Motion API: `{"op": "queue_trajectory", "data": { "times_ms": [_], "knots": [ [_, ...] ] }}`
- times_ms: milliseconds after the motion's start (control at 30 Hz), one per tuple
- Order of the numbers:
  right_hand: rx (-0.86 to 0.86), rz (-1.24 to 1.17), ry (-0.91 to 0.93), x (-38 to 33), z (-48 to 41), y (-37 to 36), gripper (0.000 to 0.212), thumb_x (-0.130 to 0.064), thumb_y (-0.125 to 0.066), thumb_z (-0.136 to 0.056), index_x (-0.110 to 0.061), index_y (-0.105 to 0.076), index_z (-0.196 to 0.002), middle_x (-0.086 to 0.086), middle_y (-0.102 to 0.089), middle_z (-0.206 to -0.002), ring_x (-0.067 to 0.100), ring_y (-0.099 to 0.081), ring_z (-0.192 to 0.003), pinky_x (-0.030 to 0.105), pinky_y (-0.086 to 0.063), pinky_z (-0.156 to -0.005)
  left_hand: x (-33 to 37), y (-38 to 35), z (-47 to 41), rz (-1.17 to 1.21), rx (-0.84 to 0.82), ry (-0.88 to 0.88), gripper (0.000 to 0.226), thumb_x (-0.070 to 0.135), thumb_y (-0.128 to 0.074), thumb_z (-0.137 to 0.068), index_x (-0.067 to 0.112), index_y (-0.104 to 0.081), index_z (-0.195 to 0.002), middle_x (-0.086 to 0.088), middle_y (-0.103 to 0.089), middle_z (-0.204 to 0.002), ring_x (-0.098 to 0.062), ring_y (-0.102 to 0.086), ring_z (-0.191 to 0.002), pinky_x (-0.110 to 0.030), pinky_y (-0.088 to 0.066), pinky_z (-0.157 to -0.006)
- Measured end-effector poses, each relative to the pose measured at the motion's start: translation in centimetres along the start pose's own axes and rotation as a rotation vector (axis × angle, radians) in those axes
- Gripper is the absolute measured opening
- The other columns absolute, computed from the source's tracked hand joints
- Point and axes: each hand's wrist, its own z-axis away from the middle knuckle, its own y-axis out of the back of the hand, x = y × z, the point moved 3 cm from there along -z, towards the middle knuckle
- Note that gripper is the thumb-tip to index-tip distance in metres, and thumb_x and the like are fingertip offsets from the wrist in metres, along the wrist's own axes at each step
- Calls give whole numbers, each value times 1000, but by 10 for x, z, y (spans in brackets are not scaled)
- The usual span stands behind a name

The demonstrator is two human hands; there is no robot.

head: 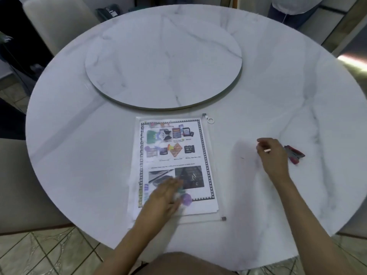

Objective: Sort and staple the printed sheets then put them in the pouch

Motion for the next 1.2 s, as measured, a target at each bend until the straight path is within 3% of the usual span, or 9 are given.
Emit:
{"op": "queue_trajectory", "data": {
  "times_ms": [133,233,333,467,600,767,933,1033,1200],
  "knots": [
    [81,280,12,37,-12,34,30,0,-59,-83,3,-58,-113,26,-52,-113,41,-51,-105,45,-38,-93,-45,30,6,-80,79,207,57,43,-49,-86,17,-43,-136,-5,-39,-146,-22,-31,-138,-30,-23,-112],
    [43,432,-84,63,-18,46,42,-8,-64,-82,4,-53,-121,29,-47,-122,46,-41,-116,52,-36,-94,-68,51,4,-93,78,378,62,32,-60,-87,12,-36,-141,-7,-29,-152,-23,-19,-143,-38,-18,-115],
    [-43,446,-127,77,-18,48,39,-3,-62,-81,4,-54,-119,30,-48,-116,45,-40,-113,49,-37,-91,-83,59,2,-110,20,413,69,37,-59,-86,10,-31,-143,-8,-23,-154,-24,-14,-144,-41,-15,-117],
    [-28,394,-57,75,-10,43,27,1,-58,-83,3,-59,-110,28,-55,-103,41,-45,-103,32,-32,-78,-86,56,2,-107,-18,433,70,33,-57,-88,12,-23,-146,-6,-16,-156,-20,-8,-145,-41,-11,-118],
    [-48,255,28,29,15,13,26,-16,-62,-87,-4,-62,-110,20,-60,-104,35,-48,-103,21,-27,-80,-79,51,3,-98,-3,411,71,35,-55,-89,11,-22,-146,-6,-16,-156,-21,-8,-145,-41,-9,-118],
    [-224,118,209,-45,54,-44,32,-15,-66,-83,-6,-61,-113,14,-61,-107,28,-49,-103,14,-26,-77,-73,47,-2,-101,11,407,81,53,-43,-80,12,-23,-146,-4,-18,-155,-21,-9,-145,-41,-9,-116],
    [-440,82,345,-91,80,-96,38,-10,-63,-81,-11,-56,-118,8,-55,-112,20,-46,-109,10,-26,-81,-66,44,-4,-73,28,390,78,51,-49,-84,12,-23,-146,-4,-18,-155,-20,-8,-145,-37,-8,-117],
    [-478,63,379,-103,89,-117,34,-10,-61,-82,-10,-58,-116,8,-56,-110,21,-47,-108,12,-28,-81,-64,42,-7,-61,39,382,71,38,-55,-89,13,-22,-147,-3,-17,-156,-19,-7,-145,-35,-7,-117],
    [-481,89,345,-105,91,-129,34,-12,-60,-84,-12,-57,-118,4,-55,-114,19,-47,-112,18,-36,-86,-65,44,-13,-52,30,382,71,37,-55,-89,13,-20,-147,-1,-16,-156,-16,-5,-146,-31,-6,-117]
  ]
}}
